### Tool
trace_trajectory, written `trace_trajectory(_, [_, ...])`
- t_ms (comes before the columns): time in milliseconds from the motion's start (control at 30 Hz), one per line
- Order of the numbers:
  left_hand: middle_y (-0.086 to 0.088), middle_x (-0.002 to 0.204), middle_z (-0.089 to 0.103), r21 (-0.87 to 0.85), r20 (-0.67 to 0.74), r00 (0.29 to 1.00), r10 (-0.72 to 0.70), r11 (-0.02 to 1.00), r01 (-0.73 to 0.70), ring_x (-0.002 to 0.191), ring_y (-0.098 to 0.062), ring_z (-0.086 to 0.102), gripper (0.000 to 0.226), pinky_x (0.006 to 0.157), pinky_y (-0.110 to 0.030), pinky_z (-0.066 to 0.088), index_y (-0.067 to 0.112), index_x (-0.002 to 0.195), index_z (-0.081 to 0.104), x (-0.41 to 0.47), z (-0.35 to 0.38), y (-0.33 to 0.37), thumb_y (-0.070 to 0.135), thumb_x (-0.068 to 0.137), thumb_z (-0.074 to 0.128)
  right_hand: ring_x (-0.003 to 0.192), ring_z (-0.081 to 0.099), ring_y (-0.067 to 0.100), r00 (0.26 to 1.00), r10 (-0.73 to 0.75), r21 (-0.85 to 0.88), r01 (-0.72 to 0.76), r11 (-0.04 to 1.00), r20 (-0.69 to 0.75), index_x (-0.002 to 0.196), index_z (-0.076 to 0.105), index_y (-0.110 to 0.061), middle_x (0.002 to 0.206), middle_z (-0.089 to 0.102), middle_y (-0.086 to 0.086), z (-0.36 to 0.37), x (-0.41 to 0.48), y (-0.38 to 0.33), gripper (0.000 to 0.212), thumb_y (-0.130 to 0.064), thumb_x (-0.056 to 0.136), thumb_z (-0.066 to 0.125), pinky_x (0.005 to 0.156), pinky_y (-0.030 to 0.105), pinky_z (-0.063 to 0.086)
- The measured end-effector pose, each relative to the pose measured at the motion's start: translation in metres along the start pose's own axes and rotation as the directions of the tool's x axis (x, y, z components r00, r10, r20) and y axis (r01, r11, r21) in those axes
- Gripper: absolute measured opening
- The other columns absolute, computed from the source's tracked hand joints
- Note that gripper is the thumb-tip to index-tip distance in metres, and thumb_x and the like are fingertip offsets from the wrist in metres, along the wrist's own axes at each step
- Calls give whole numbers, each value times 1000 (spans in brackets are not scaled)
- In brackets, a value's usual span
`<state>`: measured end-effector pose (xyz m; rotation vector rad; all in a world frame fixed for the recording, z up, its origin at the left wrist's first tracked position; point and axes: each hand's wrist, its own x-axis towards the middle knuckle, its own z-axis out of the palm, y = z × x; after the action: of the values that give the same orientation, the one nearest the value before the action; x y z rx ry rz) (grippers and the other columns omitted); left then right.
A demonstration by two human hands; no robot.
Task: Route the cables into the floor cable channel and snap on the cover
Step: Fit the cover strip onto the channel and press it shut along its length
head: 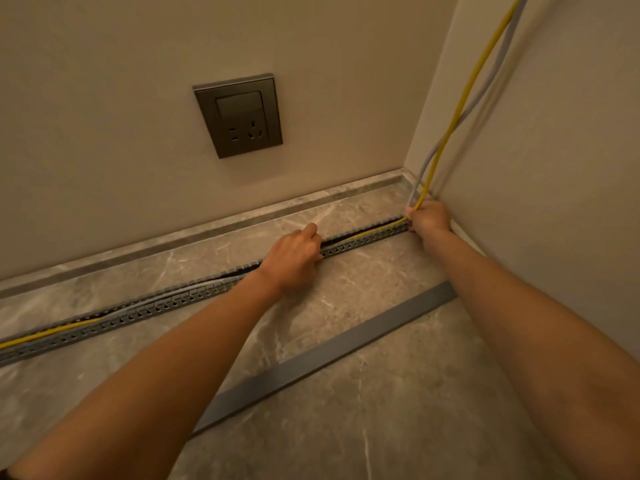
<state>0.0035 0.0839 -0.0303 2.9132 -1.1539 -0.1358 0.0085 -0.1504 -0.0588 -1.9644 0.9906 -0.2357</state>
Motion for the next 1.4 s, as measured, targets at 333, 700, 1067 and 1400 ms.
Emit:
trace_trajectory(333, [-19,125,52,-178,-25,992,-121,977,115,109,-39,54,32,86,-47,47,4,125,41,-22,-16,24,16,96,46,70,53,21,984,-98,-184,125,975,152,64,60,-8,83,56,13,-35,-60,8,24,-18,86,62,65,25,42])
trace_trajectory(700, [-18,129,50,-200,242,962,127,977,-79,118,-34,50,52,94,-39,43,4,120,50,-64,-5,77,36,82,66,120,52,33,796,-268,-399,525,751,543,119,60,4,124,60,24,-81,-129,49,44,-4,77,71,87,13,34])
trace_trajectory(1067, [-23,123,57,-191,163,983,-84,975,115,113,-38,55,51,86,-41,46,1,124,39,-64,-11,84,23,84,63,115,50,30,769,-380,-529,633,565,514,107,55,-10,119,59,12,-70,-107,40,37,-18,75,72,97,38,36])
trace_trajectory(1400, [-17,124,60,-37,78,933,-350,935,354,116,-34,55,25,90,-42,47,6,113,58,-59,-19,62,18,93,49,115,48,34,620,-498,-452,784,426,606,110,60,0,120,54,22,-53,-76,9,30,-14,84,63,96,35,38])
